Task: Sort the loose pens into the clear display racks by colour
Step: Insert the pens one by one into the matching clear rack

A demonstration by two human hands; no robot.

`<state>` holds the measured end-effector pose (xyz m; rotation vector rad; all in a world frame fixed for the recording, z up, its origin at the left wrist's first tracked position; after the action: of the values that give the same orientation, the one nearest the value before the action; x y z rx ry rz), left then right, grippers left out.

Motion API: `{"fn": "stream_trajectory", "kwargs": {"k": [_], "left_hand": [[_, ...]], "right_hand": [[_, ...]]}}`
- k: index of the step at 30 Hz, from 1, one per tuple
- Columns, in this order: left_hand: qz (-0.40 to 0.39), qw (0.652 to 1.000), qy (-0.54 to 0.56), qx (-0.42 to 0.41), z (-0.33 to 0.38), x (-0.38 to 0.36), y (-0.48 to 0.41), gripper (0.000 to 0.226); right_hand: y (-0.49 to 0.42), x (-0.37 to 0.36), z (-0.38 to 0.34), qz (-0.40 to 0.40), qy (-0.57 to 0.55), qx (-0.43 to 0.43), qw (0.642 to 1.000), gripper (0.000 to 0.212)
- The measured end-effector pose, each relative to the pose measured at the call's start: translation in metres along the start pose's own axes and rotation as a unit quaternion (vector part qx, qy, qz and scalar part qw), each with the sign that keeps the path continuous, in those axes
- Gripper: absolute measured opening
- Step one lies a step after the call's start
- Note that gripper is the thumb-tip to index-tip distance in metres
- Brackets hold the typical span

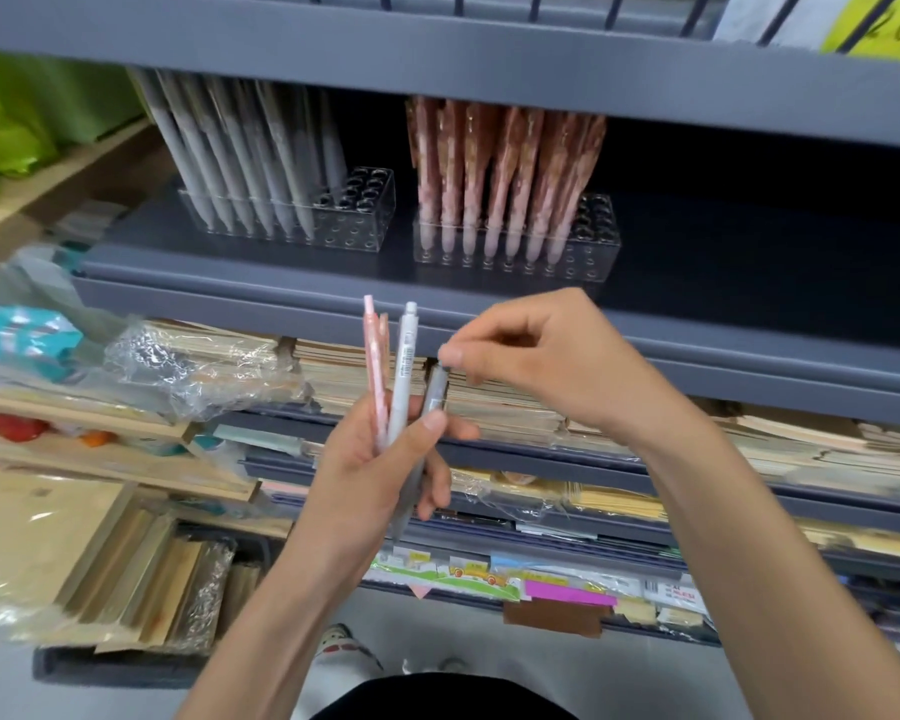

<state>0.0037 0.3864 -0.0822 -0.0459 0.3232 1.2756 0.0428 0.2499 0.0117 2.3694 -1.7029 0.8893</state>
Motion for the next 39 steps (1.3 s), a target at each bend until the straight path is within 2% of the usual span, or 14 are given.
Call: {"fn": "stream_trajectory", "kwargs": {"k": [2, 6, 8, 13, 15, 17, 21, 24, 26, 28, 33, 35, 37, 39], "left_hand": [[-0.007, 1.0, 0.004, -0.003, 0.002, 0.001, -0.001, 0.018], [-0.006, 1.0, 0.007, 0.012, 0.003, 0.007, 0.0, 0.026], [-0.002, 1.0, 0.004, 0.018, 0.003, 0.014, -0.001, 0.023], [0.007, 0.999, 0.002, 0.032, 0.004, 0.035, -0.002, 0.018], [0.018, 0.999, -0.002, 0.027, 0.008, 0.046, -0.004, 0.016], [0.033, 0.999, -0.006, 0.017, 0.015, 0.059, -0.007, 0.015], [0.05, 0.999, -0.016, 0.009, 0.031, 0.087, -0.014, 0.015], [0.041, 0.999, -0.022, 0.004, 0.042, 0.103, -0.019, 0.017], [0.034, 0.999, -0.014, 0.006, 0.048, 0.114, -0.022, 0.019], [0.029, 1.0, 0.001, 0.012, 0.053, 0.126, -0.025, 0.023], [0.002, 1.0, 0.014, 0.025, 0.055, 0.15, -0.029, 0.023], [-0.007, 0.999, 0.013, 0.033, 0.053, 0.158, -0.03, 0.02], [-0.017, 0.999, 0.012, 0.038, 0.052, 0.164, -0.031, 0.019], [-0.03, 0.999, 0.015, 0.042, 0.052, 0.169, -0.032, 0.018]], "right_hand": [[0.0, -0.006, 0.002, -0.009, -0.02, -0.013, 1.0, 0.012], [-0.001, -0.01, 0.006, 0.007, -0.061, -0.019, 0.998, 0.006], [-0.003, -0.005, 0.008, 0.049, -0.074, -0.022, 0.996, 0.005], [-0.012, 0.008, 0.006, 0.221, -0.123, -0.012, 0.967, 0.012], [-0.018, -0.002, 0.004, 0.251, -0.147, -0.016, 0.957, 0.012], [-0.024, -0.022, 0.004, 0.247, -0.158, -0.044, 0.955, 0.007], [-0.04, -0.059, 0.003, 0.175, -0.087, -0.101, 0.976, 0.011], [-0.055, -0.068, -0.007, 0.172, -0.088, -0.097, 0.976, 0.009], [-0.065, -0.062, -0.015, 0.212, -0.096, -0.086, 0.969, 0.005], [-0.073, -0.05, -0.024, 0.287, -0.106, -0.058, 0.95, 0.004], [-0.078, -0.033, -0.042, 0.472, -0.027, -0.006, 0.881, 0.004], [-0.083, -0.034, -0.042, 0.486, 0.065, -0.031, 0.871, 0.013], [-0.095, -0.039, -0.042, 0.465, 0.136, -0.041, 0.874, 0.022], [-0.111, -0.045, -0.05, 0.442, 0.176, -0.006, 0.879, 0.014]]}}
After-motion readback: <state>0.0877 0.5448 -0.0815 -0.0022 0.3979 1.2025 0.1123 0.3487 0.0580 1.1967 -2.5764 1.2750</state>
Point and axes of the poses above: each hand's wrist, its own y-axis away from the middle knuckle, its own x-axis out of the back of the hand, z = x × y, the point moved 8 cm from there along -y, towards the middle knuckle, and after that the axes turned 11 degrees about x, right-handed, at the moved point
